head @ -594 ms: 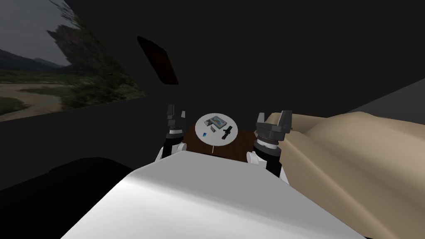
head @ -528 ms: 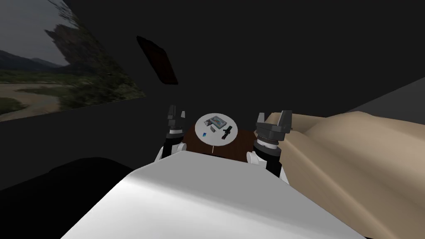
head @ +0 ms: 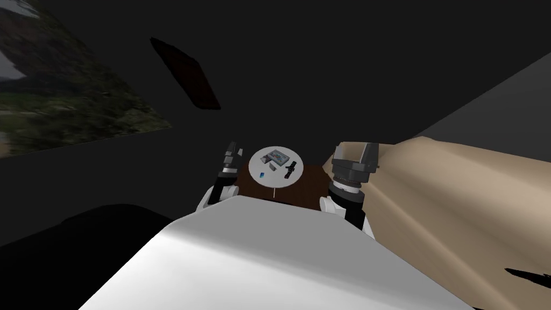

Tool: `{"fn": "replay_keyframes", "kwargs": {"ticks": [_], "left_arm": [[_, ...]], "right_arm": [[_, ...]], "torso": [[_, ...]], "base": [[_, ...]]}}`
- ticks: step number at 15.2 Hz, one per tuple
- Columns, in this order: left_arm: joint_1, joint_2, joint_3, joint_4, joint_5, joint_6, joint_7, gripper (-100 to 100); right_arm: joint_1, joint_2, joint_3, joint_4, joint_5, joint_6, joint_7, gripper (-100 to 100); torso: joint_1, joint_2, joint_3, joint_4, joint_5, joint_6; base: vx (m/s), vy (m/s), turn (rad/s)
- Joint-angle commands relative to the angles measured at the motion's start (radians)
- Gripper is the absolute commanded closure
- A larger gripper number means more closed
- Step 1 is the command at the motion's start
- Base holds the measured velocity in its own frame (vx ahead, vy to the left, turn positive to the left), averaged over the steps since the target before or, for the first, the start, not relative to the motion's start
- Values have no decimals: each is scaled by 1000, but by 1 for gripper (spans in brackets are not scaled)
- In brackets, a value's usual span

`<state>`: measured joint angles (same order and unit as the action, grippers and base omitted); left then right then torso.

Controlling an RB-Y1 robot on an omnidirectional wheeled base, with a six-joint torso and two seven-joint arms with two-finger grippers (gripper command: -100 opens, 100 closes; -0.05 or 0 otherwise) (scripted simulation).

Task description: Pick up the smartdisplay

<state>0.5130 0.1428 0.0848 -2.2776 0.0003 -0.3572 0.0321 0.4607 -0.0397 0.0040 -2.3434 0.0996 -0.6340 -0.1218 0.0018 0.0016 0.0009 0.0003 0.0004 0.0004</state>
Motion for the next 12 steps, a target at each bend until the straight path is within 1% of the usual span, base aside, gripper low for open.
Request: {"fn": "replay_keyframes", "kwargs": {"ticks": [1,2,3,4,5,6,7,8,9,10,11,12], "left_arm": [[-15,33,19,38,16,49,-13,-100],[-15,33,19,38,16,49,-13,-100],[-24,56,34,71,28,82,-23,-100],[-24,56,34,71,28,82,-23,-100],[-34,79,50,103,42,118,-34,-100],[-34,79,50,106,42,118,-34,-100],[-44,100,68,143,56,152,-46,-100],[-44,100,68,144,56,157,-46,-100],[-55,122,86,177,72,196,-59,-100],[-55,122,86,184,72,198,-59,-100],[-67,143,105,226,88,222,-72,-100],[-67,143,105,226,88,240,-72,-100]], "right_arm": [[0,0,0,0,0,0,0,0],[0,0,0,0,0,0,0,0],[0,0,0,0,0,0,0,0],[0,0,0,0,0,0,0,0],[0,0,0,0,0,0,0,0],[0,0,0,0,0,0,0,0],[0,0,0,0,0,0,0,0],[0,0,0,0,0,0,0,0],[0,0,0,0,0,0,0,0],[0,0,0,0,0,0,0,0],[0,0,0,0,0,0,0,0],[0,0,0,0,0,0,0,0]], "torso": [[0,0,0,0,0,0],[0,0,0,0,0,0],[0,0,0,0,0,0],[0,0,0,0,0,0],[0,0,0,0,0,0],[0,0,0,0,0,1],[0,0,0,0,0,0],[0,0,0,0,0,0],[0,0,0,0,0,0],[1,0,0,0,0,1],[0,0,0,0,0,0],[0,0,0,0,0,1]], "base": [[-24,13,-230],[-25,15,-211],[-29,15,-232],[-30,16,-187],[-34,15,-280],[-35,17,-259],[-34,17,-250],[-31,17,-227],[-32,15,-320],[-30,14,-276],[-32,11,-330],[-34,15,-285]]}}
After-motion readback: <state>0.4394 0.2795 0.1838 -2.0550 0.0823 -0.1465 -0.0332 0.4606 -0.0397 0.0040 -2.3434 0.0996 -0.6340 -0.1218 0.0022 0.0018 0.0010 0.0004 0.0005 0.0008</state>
